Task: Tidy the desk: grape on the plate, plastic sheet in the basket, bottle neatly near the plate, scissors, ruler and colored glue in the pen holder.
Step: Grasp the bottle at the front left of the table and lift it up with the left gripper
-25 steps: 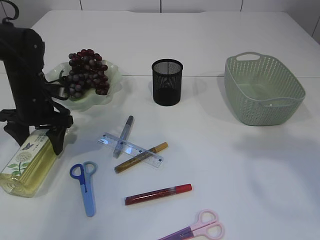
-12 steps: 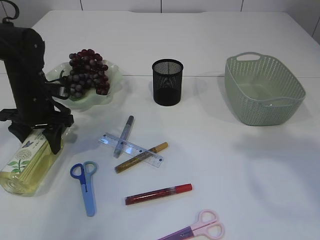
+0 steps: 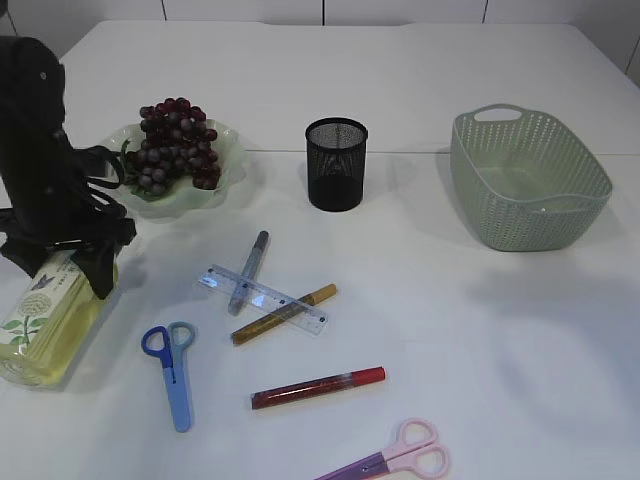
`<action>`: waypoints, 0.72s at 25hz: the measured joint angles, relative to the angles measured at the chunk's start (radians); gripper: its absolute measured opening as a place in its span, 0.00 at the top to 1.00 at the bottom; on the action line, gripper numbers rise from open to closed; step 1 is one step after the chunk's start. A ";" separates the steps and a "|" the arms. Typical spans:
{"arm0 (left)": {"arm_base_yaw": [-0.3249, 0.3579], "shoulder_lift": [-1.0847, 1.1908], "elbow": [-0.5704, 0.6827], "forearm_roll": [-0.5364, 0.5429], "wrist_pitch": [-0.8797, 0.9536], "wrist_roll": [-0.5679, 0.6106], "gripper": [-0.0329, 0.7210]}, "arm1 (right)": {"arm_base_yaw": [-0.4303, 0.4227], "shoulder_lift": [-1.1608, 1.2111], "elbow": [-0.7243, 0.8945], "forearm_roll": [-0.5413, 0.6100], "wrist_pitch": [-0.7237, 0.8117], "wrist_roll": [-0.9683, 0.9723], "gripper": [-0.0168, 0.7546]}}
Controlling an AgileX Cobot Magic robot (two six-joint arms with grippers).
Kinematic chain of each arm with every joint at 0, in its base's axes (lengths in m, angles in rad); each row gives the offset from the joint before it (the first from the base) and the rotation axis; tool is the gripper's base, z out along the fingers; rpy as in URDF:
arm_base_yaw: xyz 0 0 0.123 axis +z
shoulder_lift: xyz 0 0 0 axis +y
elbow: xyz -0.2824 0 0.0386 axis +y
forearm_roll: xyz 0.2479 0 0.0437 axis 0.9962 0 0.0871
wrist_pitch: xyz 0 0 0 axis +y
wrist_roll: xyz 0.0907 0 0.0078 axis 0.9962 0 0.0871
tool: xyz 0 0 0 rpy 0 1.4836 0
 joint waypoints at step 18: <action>0.000 -0.610 0.629 -0.015 -0.764 -0.067 0.38 | 0.000 0.000 0.000 0.000 0.002 0.000 0.30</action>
